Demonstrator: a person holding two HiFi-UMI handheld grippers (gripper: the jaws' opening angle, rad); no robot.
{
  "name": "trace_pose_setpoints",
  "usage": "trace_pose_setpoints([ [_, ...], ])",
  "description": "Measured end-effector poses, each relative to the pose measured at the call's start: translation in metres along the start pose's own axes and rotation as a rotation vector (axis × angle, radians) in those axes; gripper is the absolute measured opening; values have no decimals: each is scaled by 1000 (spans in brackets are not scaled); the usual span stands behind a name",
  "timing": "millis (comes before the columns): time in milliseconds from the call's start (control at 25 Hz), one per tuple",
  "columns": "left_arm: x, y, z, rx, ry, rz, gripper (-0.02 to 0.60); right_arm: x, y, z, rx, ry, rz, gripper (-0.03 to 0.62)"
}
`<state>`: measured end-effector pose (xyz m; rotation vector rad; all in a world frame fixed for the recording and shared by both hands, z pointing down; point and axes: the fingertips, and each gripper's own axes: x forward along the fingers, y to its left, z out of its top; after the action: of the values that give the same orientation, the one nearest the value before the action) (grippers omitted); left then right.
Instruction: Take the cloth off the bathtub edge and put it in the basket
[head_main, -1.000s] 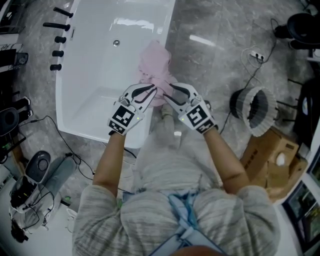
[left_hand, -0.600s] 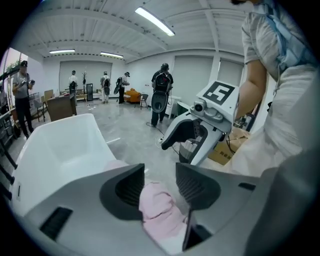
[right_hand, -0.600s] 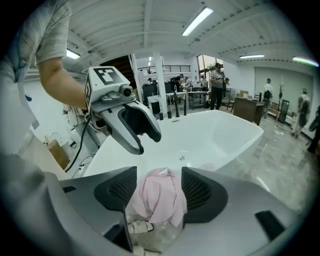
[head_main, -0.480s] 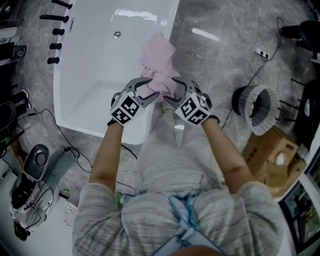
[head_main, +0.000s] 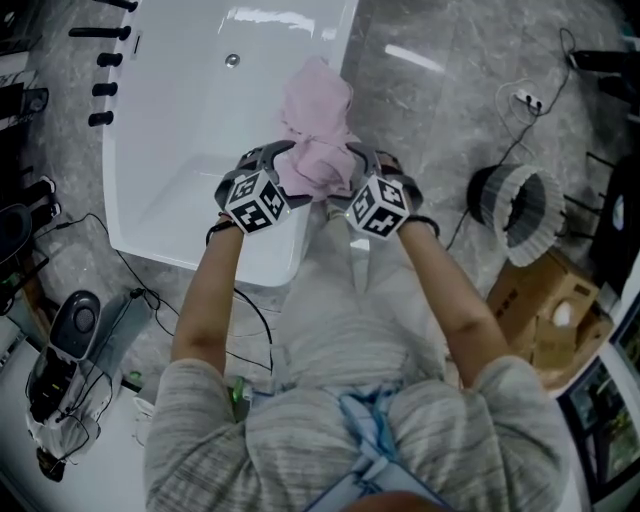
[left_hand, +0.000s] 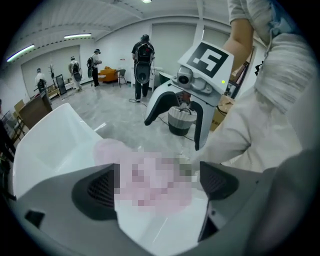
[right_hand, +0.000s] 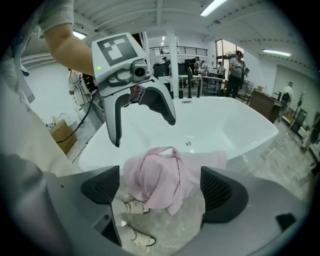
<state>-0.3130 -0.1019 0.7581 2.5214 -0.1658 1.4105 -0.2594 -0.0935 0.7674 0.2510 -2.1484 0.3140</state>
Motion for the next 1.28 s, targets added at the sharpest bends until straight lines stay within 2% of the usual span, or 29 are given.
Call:
trace_pose_setpoints([
  [160,16,6,-22,70,98,-50,512,22,-4,-13,-41,74,6,492],
  [400,34,2,-45,127,221,-81,522,40,-7,-26,-77,151,-31,492],
  [440,37,3,-48,137,242,-80,539,42,-8,-27,-94,166,-33,492],
  [640,41,3,-66,160,347,-111,540,55,-5,-27,-213,245,-11,492],
  [920,55,-5,-70,222,401,-159,540,56,8,-35,-240,282,-11,492],
  [1080,74,5,-72,248,395,-187,540,71,-2,-39,-232,281,-22,492],
  [1280,53,-11,-57,272,388,-225,540,51,6,-25,-226,260,-28,492],
])
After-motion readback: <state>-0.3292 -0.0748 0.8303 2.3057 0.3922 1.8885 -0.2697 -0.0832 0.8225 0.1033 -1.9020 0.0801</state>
